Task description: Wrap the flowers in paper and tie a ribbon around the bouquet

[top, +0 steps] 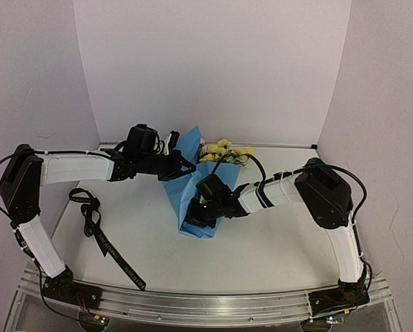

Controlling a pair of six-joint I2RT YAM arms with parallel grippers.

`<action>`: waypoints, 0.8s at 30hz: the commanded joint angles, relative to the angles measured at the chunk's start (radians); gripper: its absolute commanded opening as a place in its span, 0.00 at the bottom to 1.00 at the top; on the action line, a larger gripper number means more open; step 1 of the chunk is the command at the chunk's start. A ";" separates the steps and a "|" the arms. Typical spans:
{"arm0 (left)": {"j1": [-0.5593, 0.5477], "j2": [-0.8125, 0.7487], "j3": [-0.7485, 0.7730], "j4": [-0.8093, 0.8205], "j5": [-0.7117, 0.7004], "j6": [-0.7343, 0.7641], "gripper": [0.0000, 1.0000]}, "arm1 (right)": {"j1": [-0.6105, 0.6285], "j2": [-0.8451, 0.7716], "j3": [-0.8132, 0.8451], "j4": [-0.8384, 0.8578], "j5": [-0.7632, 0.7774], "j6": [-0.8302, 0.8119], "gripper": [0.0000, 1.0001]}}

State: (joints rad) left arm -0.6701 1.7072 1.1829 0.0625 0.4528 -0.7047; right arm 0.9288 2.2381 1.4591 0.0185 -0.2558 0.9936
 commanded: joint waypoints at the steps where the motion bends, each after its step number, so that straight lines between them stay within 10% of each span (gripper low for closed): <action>1: 0.001 0.025 -0.019 0.094 0.065 -0.015 0.00 | -0.027 -0.009 -0.126 0.121 -0.062 0.095 0.12; 24: 0.001 0.141 0.033 0.072 0.123 0.019 0.00 | -0.052 -0.198 -0.274 0.151 0.038 0.158 0.12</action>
State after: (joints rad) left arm -0.6685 1.8400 1.1648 0.1314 0.5563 -0.7061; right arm 0.8810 2.1090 1.1870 0.2527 -0.2824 1.1572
